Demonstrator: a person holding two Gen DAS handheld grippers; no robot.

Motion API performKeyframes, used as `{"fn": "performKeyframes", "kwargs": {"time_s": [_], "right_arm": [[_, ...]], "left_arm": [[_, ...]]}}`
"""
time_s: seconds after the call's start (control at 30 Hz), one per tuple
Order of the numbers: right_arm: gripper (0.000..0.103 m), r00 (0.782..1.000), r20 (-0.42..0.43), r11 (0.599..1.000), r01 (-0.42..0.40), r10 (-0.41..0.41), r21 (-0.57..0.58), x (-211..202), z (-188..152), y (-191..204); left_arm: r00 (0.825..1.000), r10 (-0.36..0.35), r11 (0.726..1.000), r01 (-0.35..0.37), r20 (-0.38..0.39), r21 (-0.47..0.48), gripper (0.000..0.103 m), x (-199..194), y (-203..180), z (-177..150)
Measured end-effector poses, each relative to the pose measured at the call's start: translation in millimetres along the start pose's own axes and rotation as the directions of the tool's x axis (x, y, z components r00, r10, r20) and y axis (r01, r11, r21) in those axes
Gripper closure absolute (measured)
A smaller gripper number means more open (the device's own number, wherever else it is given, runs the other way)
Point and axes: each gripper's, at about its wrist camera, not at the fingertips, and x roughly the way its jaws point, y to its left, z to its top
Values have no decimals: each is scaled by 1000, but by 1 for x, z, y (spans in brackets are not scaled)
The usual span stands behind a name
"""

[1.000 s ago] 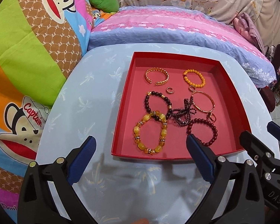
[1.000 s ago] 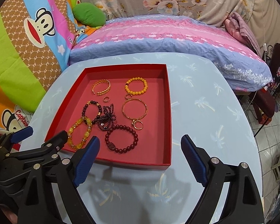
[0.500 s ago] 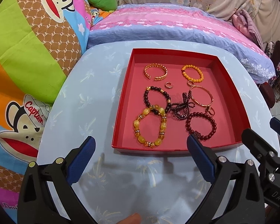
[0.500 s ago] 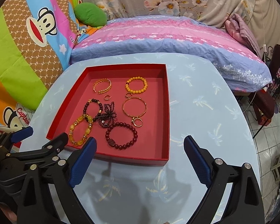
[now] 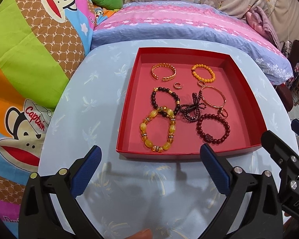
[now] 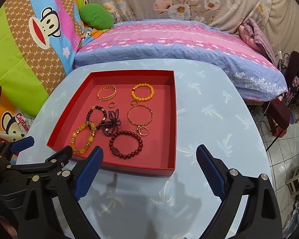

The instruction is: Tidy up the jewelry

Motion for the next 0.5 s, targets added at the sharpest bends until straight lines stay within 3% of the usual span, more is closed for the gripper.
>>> {"fn": "performKeyframes", "kwargs": {"time_s": [0.5], "right_arm": [[13,1000,-5,1000,14,-14,14,3,1,0]], "left_arm": [[1000,9,1000,-9,-1,-3,7,1,1,1]]}}
